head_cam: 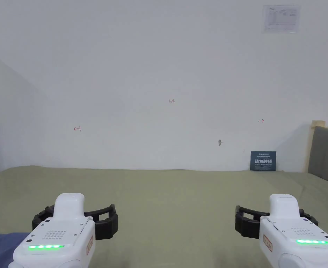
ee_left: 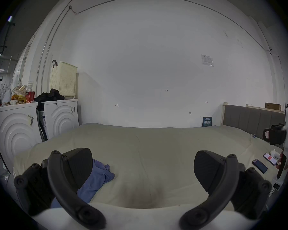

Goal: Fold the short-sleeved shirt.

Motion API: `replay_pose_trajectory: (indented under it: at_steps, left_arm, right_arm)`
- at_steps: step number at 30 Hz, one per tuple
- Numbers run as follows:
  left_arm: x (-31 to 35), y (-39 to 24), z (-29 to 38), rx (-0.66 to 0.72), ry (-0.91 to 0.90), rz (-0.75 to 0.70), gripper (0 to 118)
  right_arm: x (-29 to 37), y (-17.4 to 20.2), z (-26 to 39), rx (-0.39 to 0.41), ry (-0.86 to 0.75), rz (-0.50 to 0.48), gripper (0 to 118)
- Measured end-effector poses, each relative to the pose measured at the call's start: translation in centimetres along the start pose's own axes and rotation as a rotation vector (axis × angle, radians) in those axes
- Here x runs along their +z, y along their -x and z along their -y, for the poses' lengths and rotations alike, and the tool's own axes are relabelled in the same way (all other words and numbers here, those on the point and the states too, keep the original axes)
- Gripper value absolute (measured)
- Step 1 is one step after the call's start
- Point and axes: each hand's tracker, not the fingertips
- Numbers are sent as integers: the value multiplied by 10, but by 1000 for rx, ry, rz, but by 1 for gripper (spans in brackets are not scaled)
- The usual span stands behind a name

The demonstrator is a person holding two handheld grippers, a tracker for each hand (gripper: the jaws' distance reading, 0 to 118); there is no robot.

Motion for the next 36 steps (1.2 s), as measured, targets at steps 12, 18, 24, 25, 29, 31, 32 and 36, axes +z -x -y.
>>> replay_pose_trajectory:
  at_steps: [12, 18, 24, 25, 29, 31, 32, 36]
  left_arm:
    - [0, 3, -2, 15, -7, 11, 118]
    - [-1, 1, -3, 11, -8, 10, 118]
    - [-2, 1, -2, -9, -13, 17, 118]
    - [-2, 1, -2, -13, -13, 14, 118]
    - [-4, 1, -2, -18, 10, 6, 118]
    - [-3, 1, -2, -15, 4, 5, 118]
    - [-3, 1, -1, -11, 1, 7, 118]
    - [-4, 2, -1, -1, 3, 3, 118]
  right_arm:
    - [0, 0, 4, 26, 0, -1, 118]
    - [0, 1, 4, 4, -13, -17, 118]
    - [2, 0, 0, -5, -24, -25, 118]
    - [2, 0, -1, -4, -24, -25, 118]
    - [1, -1, 0, 6, -20, -14, 118]
    - [1, -2, 1, 5, -21, -10, 118]
    - [1, -2, 2, 8, -20, -7, 118]
    - [1, -3, 4, 14, -12, -7, 118]
